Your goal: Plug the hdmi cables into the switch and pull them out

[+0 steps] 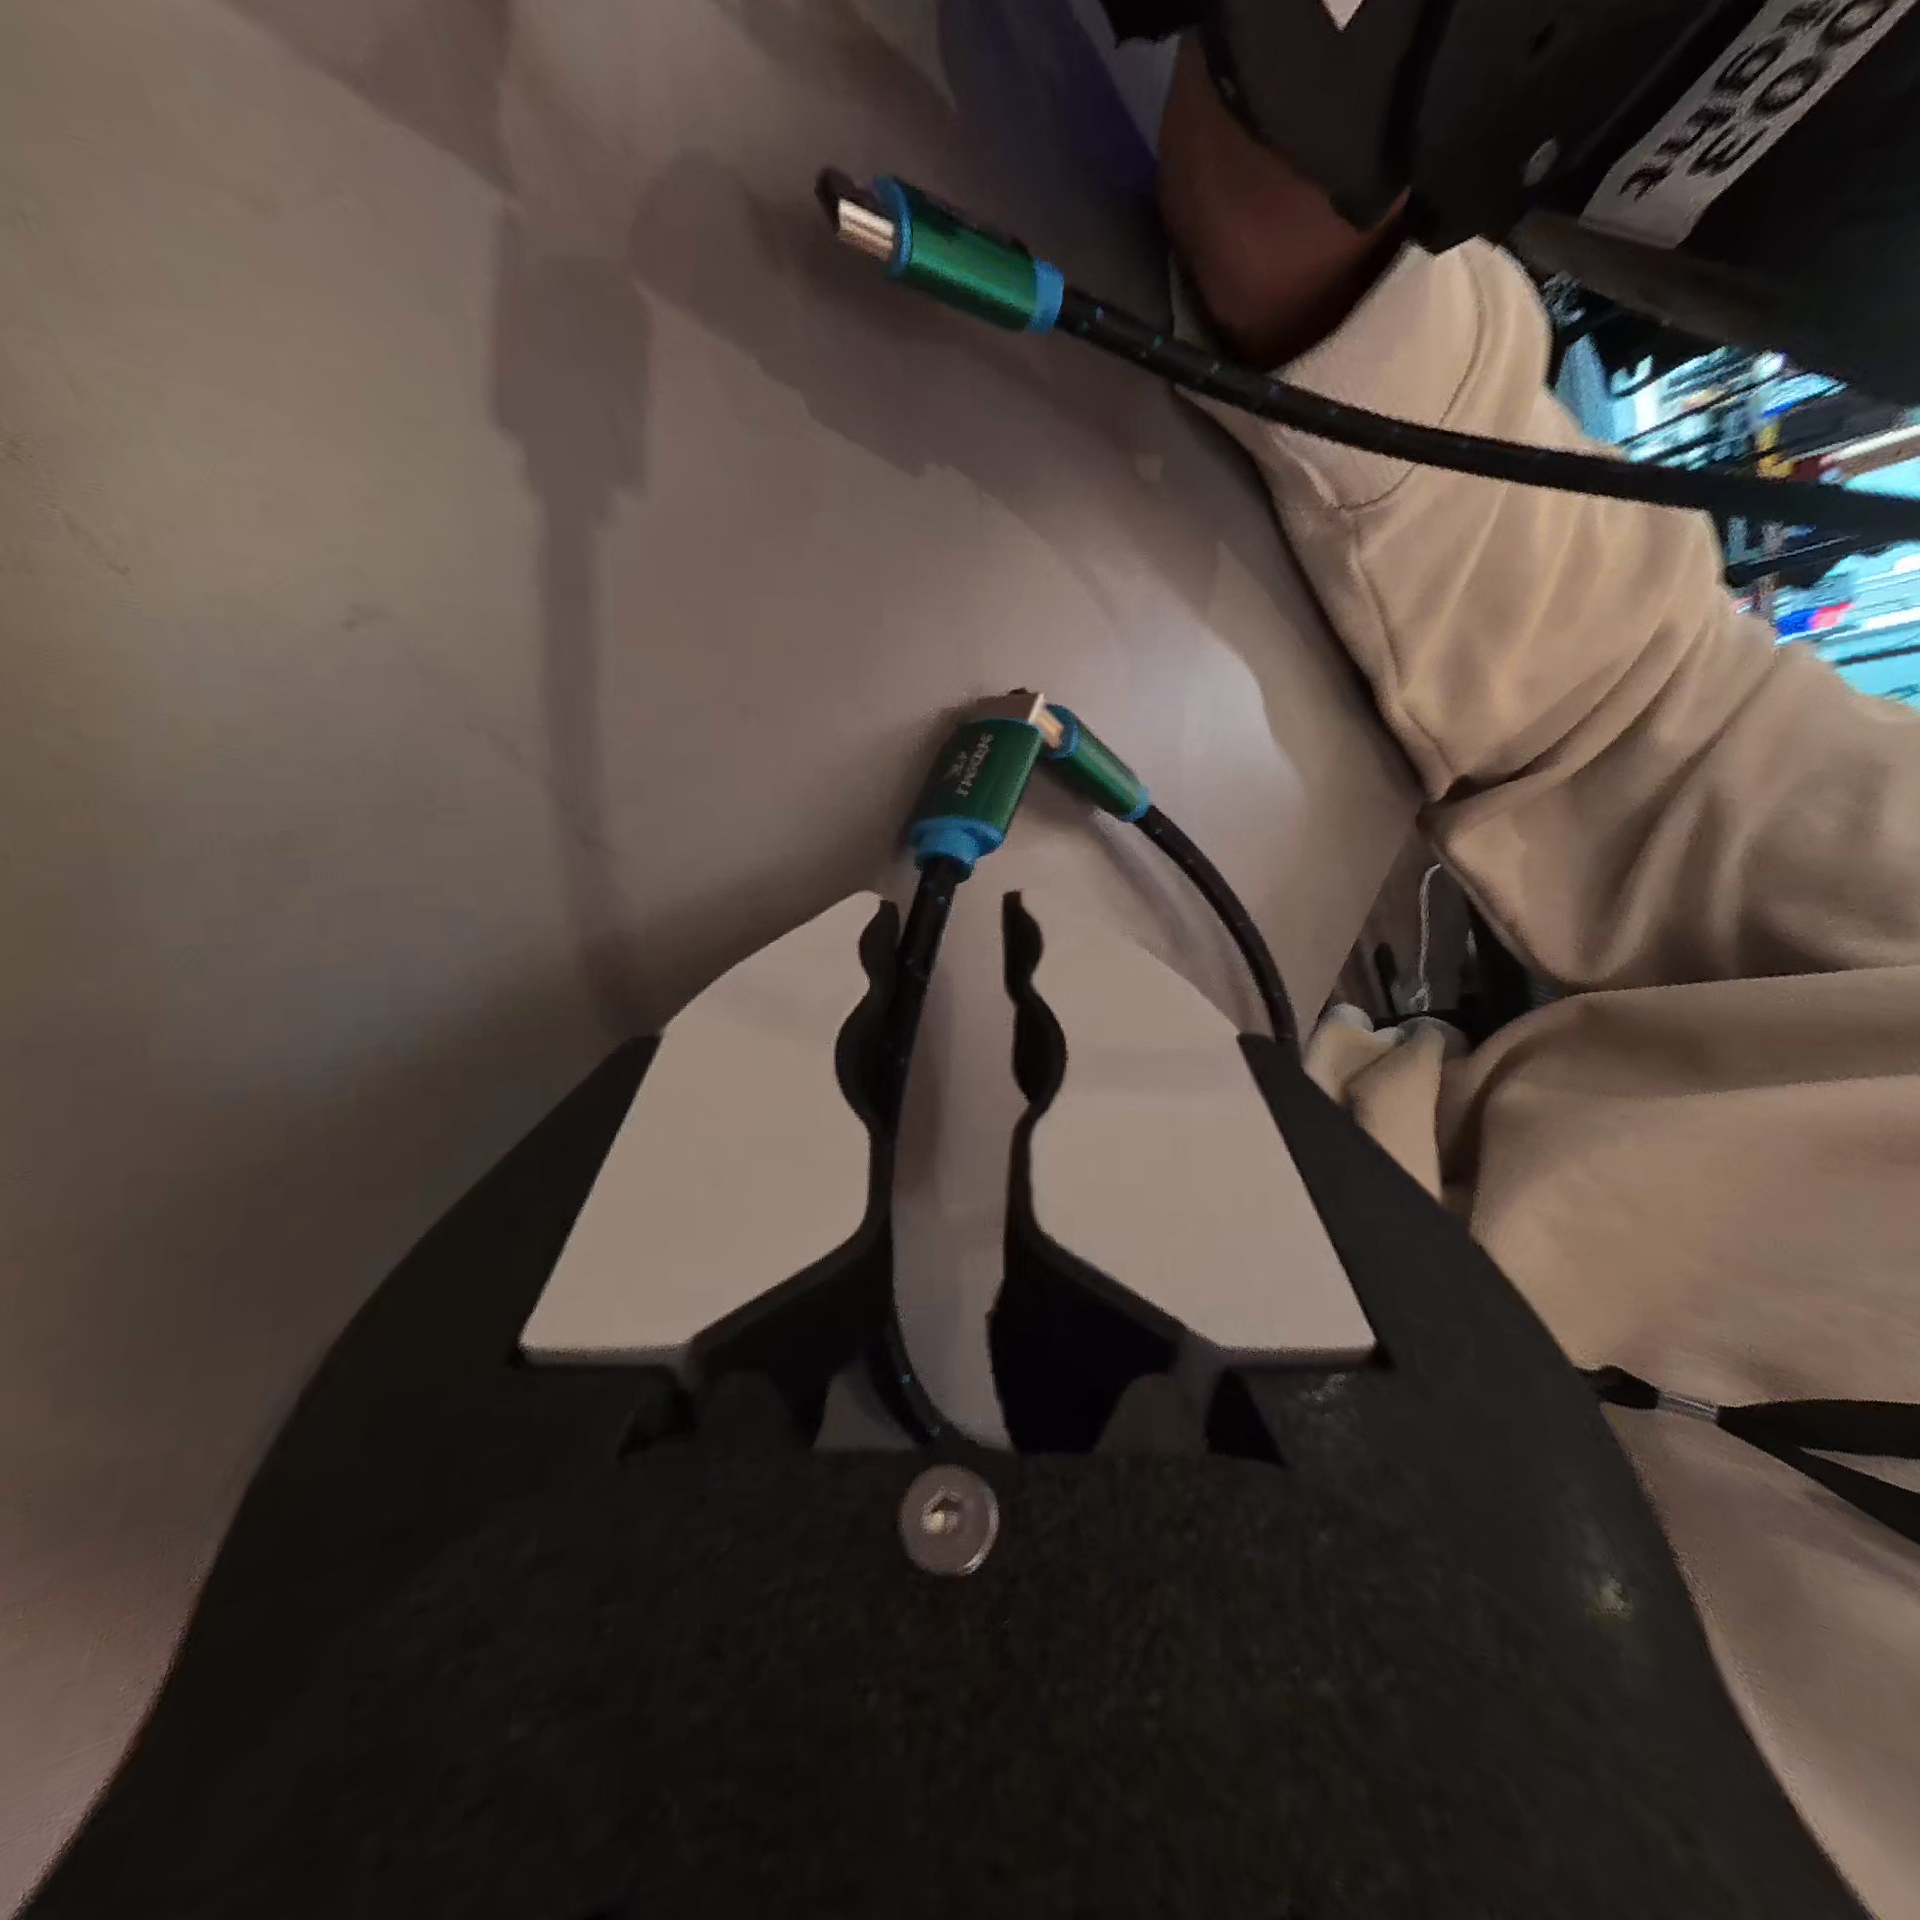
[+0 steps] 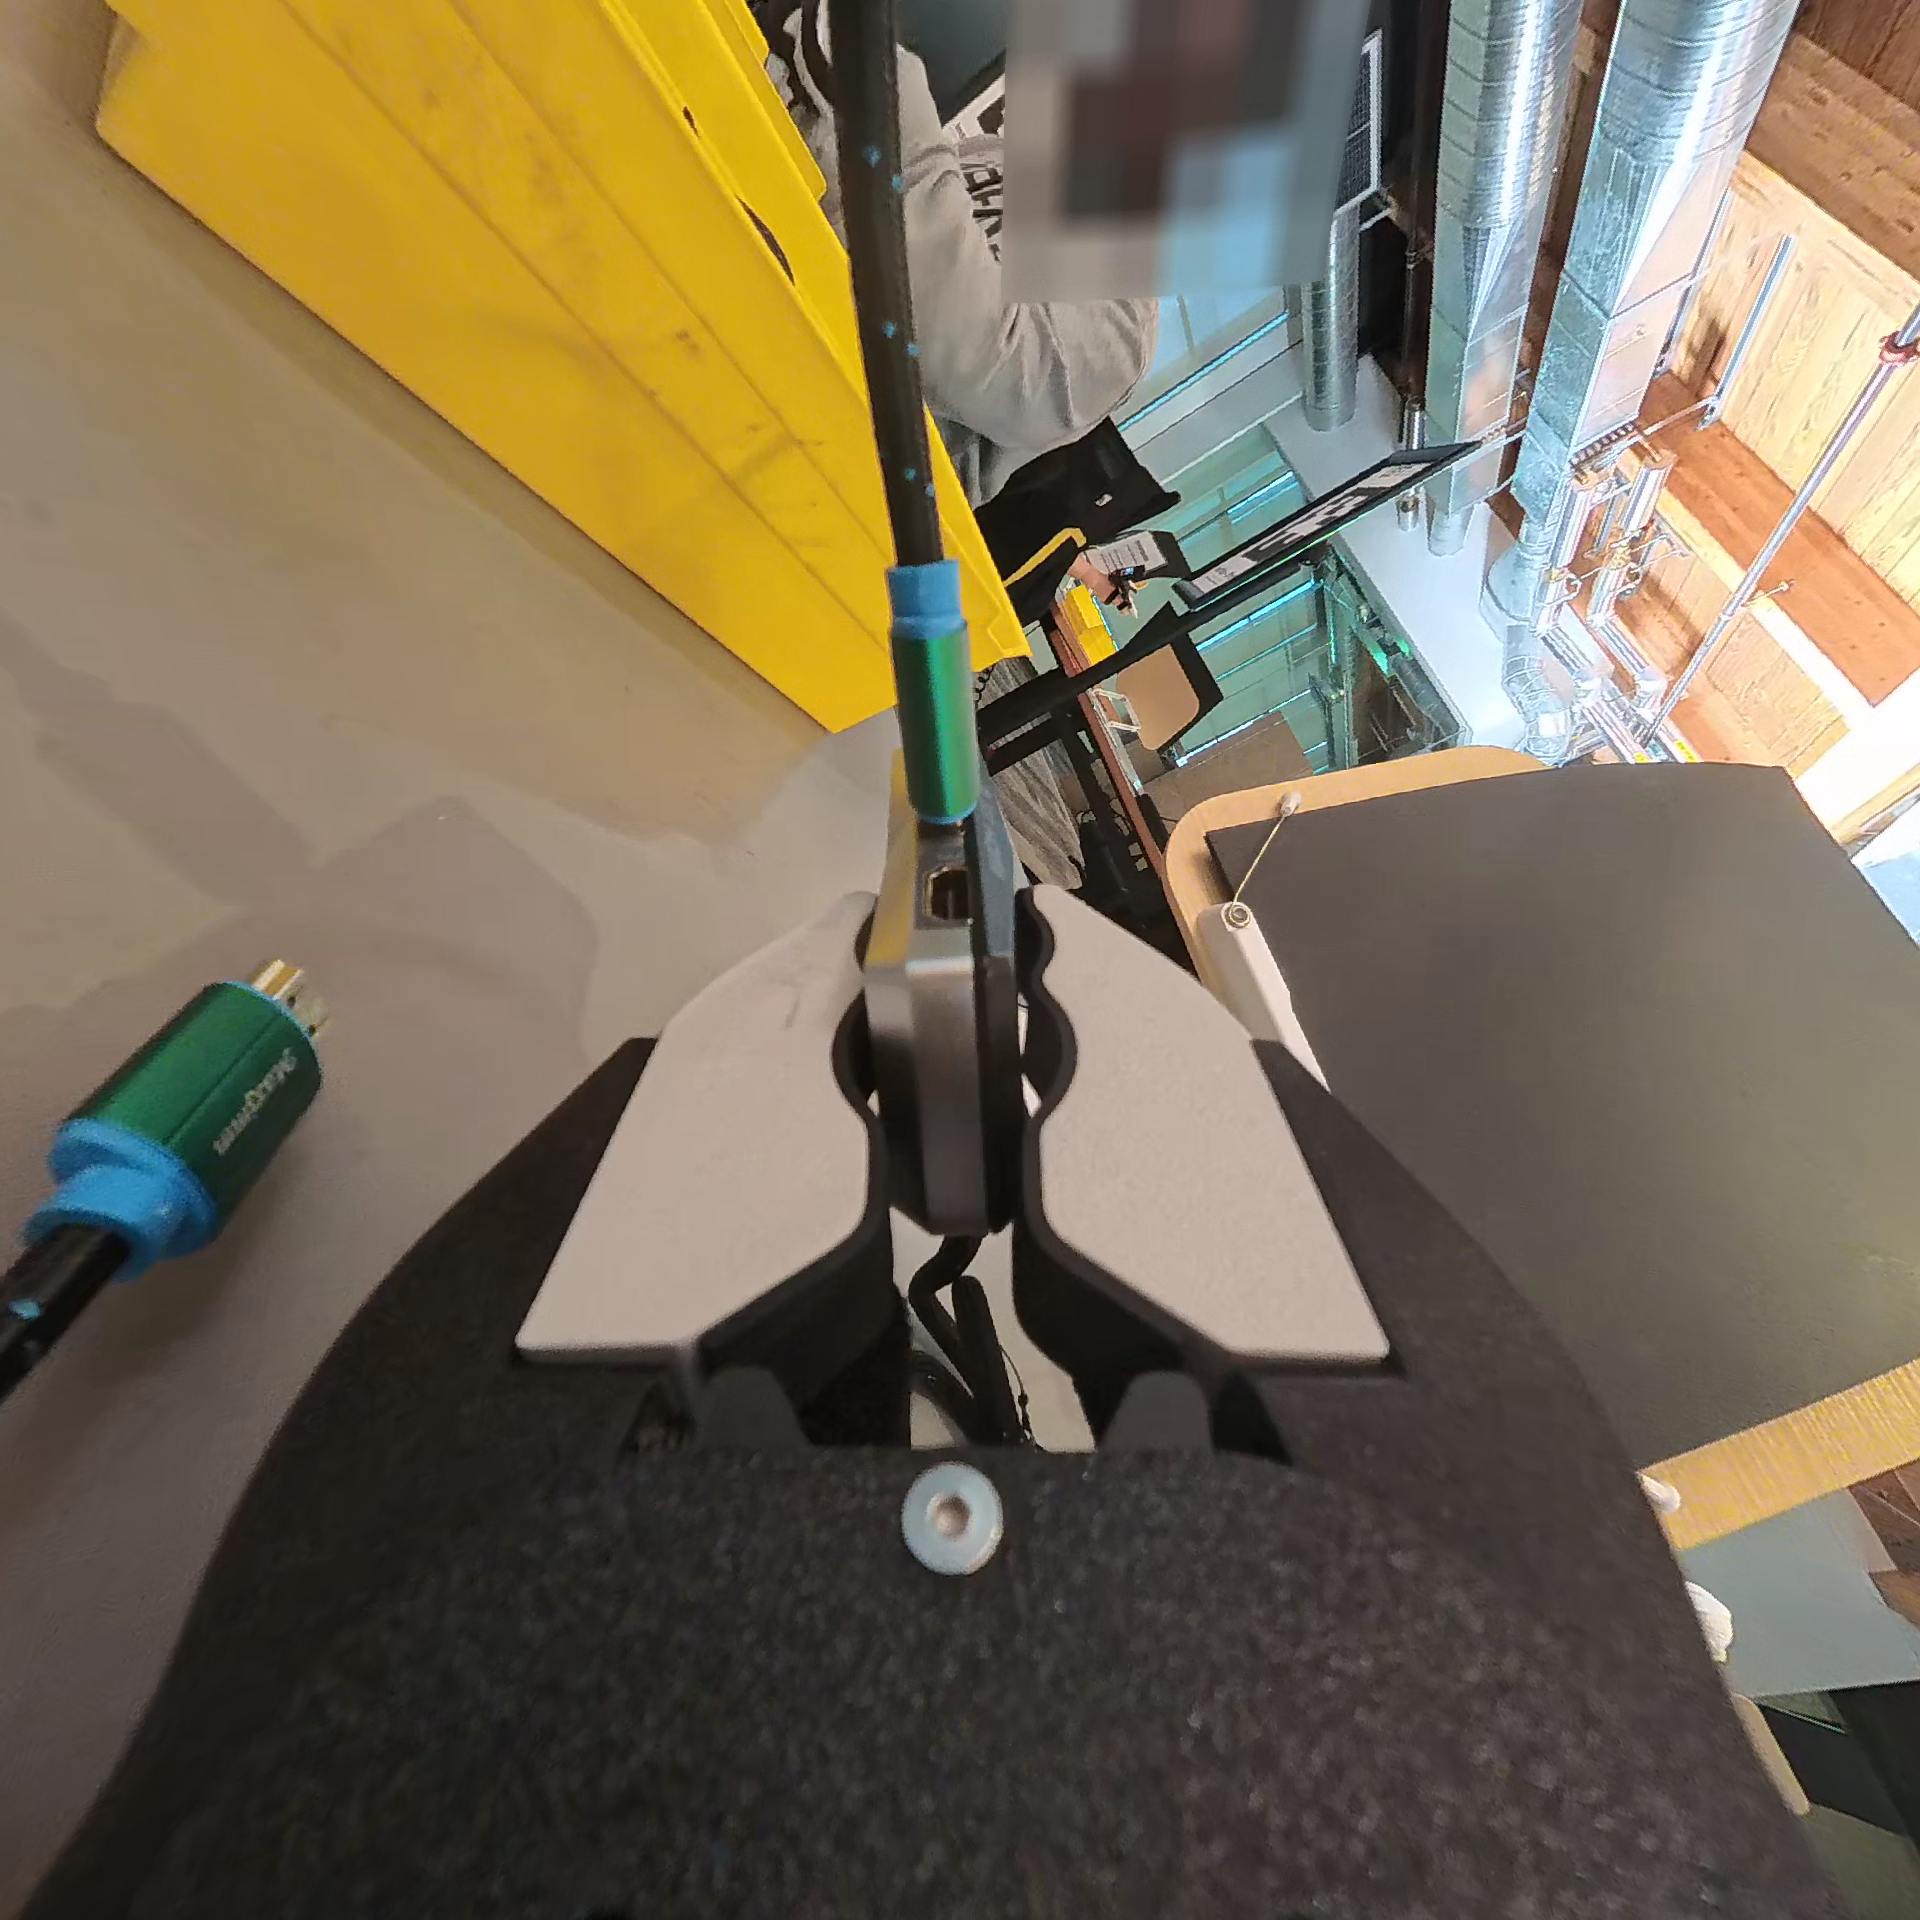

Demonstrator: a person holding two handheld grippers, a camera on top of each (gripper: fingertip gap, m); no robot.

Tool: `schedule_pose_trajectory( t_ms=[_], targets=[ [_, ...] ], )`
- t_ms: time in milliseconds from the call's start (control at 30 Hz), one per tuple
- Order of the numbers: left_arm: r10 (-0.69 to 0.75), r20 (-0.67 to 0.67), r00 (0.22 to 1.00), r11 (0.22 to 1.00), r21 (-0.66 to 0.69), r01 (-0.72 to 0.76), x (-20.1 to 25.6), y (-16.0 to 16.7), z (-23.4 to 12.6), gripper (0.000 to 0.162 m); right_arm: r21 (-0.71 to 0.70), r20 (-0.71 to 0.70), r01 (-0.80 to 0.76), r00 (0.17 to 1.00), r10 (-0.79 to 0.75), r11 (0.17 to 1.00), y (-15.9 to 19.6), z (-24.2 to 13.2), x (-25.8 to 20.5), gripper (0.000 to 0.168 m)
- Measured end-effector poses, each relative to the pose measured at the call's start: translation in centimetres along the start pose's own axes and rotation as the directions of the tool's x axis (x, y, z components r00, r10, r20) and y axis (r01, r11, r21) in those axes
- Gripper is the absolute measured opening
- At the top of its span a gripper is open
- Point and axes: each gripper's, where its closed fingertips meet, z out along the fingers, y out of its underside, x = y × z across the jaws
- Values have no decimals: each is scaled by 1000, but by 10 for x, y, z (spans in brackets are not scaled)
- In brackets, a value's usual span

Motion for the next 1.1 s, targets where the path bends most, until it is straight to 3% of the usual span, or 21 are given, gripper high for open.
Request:
schedule_pose_trajectory(
  t_ms=[67, 367, 433, 500, 567, 633, 733, 867, 1100],
  targets=[
    [20, 21, 1000, 1000, -15, -20, 1, 1, 5, 8, 1, 1, 0, 1000, 0, 1000, 0, 0, 0, 22],
    [91, -93, 992, 996, 10, -90, 37, -2, 11, 6, 13, -14, -8, 1000, 9, 1000, -2, -2, 3, 22],
    [121, -58, 991, 992, 37, -119, 37, -7, -2, 6, 30, -36, -13, 999, 14, 999, -5, -4, 7, 22],
    [188, 64, 980, 980, 49, -191, 30, -14, -22, 6, 41, -38, -2, 999, 4, 999, -8, -6, 6, 22],
    [293, 266, 918, 950, 26, -311, 19, -26, -49, 6, 38, -25, 41, 999, -40, 998, -10, -5, 0, 22],
    [392, 438, 809, 906, -31, -423, 13, -39, -77, 6, 43, 3, 87, 996, -88, 995, -15, -4, -9, 22],
    [473, 607, 639, 855, -140, -499, 11, -60, -114, 6, 69, 18, 117, 993, -119, 991, -24, -6, -15, 22],
    [560, 647, 517, 792, -235, -564, 18, -87, -125, 6, 115, 3, 101, 995, -102, 988, -33, -10, -11, 22],
    [634, 638, 437, 749, -363, -555, 12, -109, -94, 6, 63, -29, 153, 988, -152, 986, -35, -10, -11, 22]
  ],
)
